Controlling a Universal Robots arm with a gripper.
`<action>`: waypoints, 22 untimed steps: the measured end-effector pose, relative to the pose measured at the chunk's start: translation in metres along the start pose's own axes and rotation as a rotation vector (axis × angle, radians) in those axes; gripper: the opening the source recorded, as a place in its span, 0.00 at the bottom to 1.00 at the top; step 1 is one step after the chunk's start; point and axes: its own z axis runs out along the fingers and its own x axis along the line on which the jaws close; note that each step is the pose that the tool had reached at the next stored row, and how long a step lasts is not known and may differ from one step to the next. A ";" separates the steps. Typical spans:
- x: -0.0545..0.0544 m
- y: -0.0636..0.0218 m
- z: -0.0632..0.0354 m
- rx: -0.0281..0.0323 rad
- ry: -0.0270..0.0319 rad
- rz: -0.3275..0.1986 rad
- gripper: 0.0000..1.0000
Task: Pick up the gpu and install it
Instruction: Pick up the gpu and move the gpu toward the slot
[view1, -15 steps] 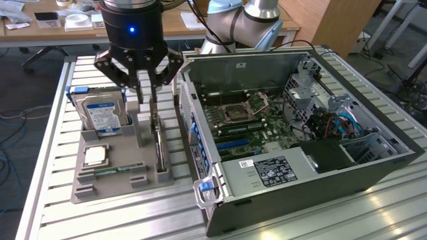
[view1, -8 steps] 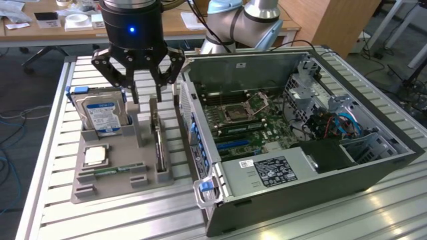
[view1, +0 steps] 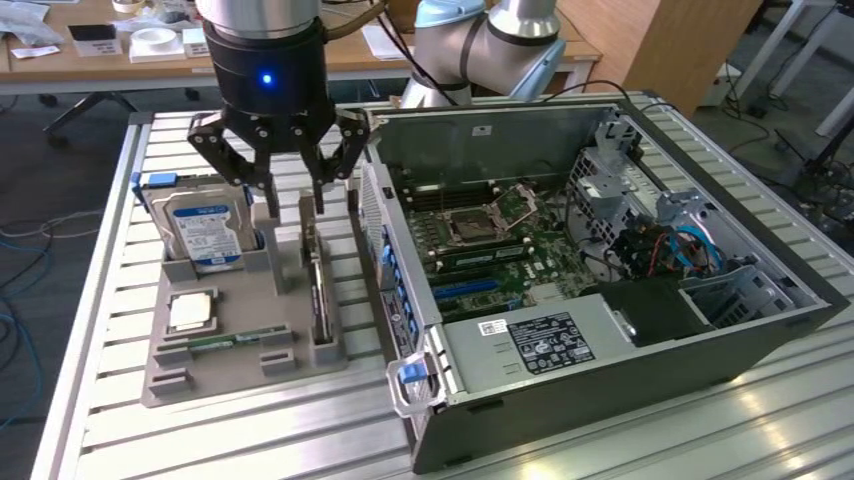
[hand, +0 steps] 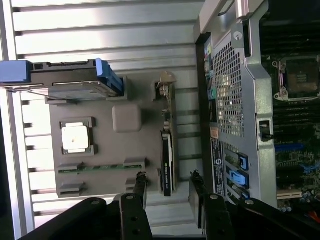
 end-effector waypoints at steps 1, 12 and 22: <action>0.000 -0.0001 0.0018 0.0000 -0.0001 0.000 0.47; 0.001 -0.0009 0.0217 0.0000 -0.0002 0.003 0.47; 0.001 -0.0016 0.0399 0.0001 -0.0002 0.004 0.47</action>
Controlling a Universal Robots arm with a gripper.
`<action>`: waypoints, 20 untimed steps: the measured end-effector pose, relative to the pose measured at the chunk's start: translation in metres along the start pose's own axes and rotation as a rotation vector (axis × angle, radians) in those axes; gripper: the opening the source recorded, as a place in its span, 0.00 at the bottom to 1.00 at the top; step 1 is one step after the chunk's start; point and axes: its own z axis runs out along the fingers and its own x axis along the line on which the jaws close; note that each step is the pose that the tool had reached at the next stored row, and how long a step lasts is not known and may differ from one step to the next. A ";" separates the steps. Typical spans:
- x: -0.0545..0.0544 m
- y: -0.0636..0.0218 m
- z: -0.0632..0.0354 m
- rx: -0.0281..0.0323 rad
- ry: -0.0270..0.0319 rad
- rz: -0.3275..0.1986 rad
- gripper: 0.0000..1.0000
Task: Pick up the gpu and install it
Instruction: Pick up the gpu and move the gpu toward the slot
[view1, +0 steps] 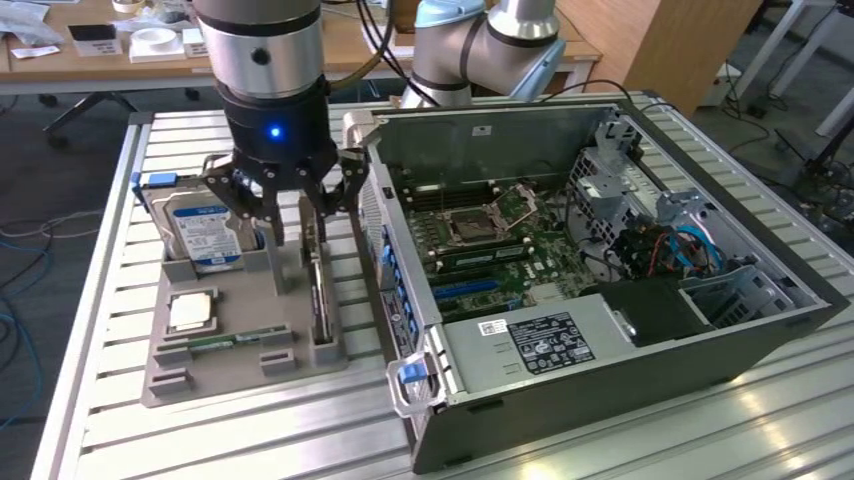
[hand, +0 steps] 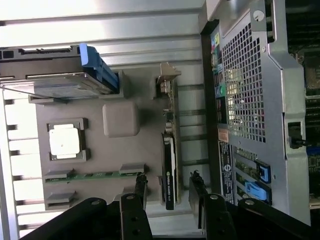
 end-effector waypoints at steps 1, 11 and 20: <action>0.000 -0.0001 0.0018 0.0000 0.0000 0.000 0.47; 0.000 -0.0008 0.0187 -0.0001 0.0000 0.000 0.47; 0.000 -0.0009 0.0232 -0.0011 0.0000 0.000 0.47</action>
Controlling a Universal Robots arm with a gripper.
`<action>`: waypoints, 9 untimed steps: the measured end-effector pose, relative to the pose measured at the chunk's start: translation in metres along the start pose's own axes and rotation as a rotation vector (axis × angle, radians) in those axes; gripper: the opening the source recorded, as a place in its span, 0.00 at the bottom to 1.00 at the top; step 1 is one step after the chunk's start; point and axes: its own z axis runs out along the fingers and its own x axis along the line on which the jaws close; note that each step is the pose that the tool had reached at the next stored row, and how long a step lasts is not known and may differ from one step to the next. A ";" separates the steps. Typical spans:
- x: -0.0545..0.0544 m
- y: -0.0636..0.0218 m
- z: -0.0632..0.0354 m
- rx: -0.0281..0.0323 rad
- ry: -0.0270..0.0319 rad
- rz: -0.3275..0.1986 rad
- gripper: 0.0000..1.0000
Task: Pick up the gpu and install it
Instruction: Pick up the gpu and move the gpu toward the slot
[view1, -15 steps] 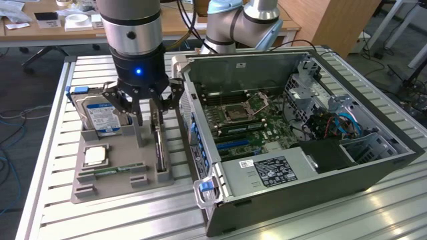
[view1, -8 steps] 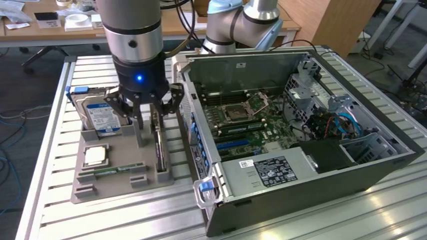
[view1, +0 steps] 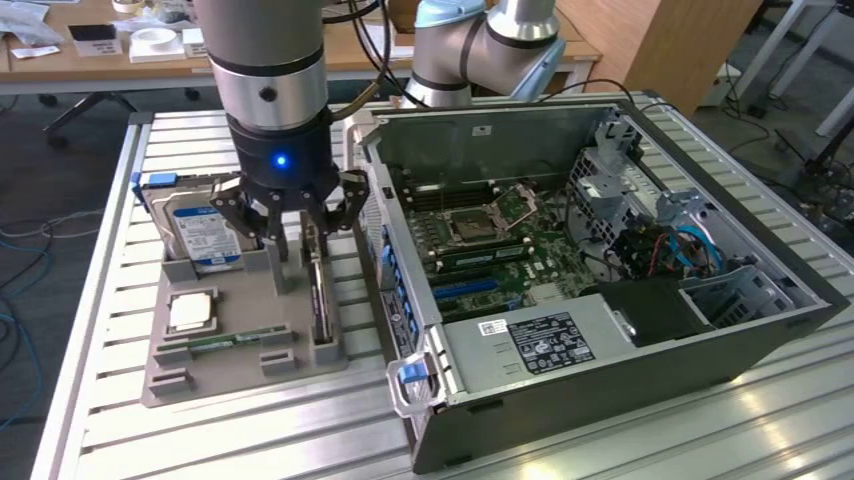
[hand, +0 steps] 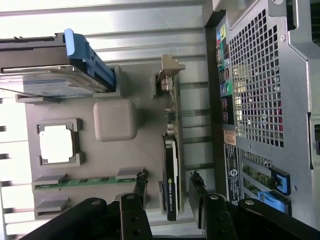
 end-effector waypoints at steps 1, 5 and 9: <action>-0.001 0.0001 0.0003 0.0002 0.0001 0.000 0.47; -0.005 0.0003 0.0030 0.0000 0.0000 0.000 0.47; -0.006 0.0002 0.0099 0.0002 0.0000 0.000 0.47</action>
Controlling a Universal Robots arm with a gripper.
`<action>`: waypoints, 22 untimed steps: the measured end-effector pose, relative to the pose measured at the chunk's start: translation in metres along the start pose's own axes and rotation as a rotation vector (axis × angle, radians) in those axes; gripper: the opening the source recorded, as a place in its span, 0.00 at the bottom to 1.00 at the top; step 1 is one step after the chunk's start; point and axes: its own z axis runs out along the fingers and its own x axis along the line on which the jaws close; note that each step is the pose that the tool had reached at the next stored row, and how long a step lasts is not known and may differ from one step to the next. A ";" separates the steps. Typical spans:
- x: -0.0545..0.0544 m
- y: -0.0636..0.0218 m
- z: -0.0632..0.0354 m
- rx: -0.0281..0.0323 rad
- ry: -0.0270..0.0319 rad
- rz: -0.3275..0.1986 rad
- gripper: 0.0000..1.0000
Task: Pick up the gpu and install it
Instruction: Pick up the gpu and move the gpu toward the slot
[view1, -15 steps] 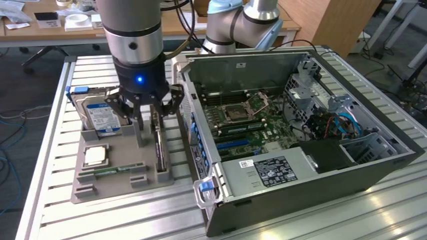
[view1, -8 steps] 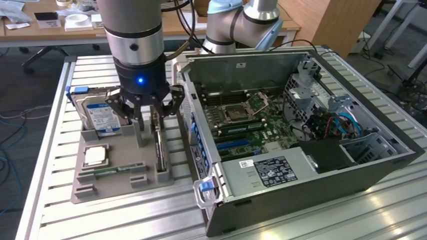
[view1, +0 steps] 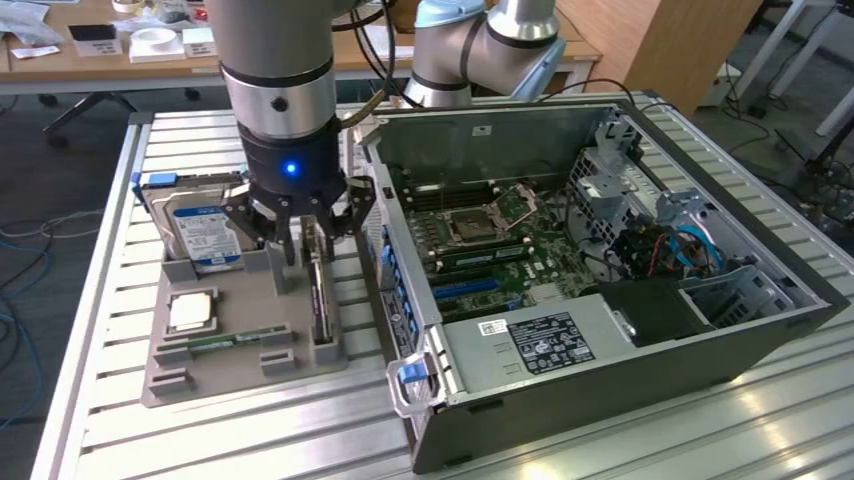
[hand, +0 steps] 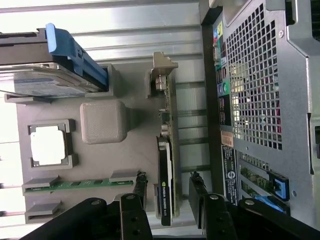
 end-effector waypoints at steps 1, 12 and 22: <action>0.000 -0.0001 0.0018 0.0000 0.0000 0.000 0.47; 0.000 -0.0009 0.0219 -0.0001 0.0000 0.000 0.47; 0.000 -0.0017 0.0386 0.0000 0.0000 0.000 0.47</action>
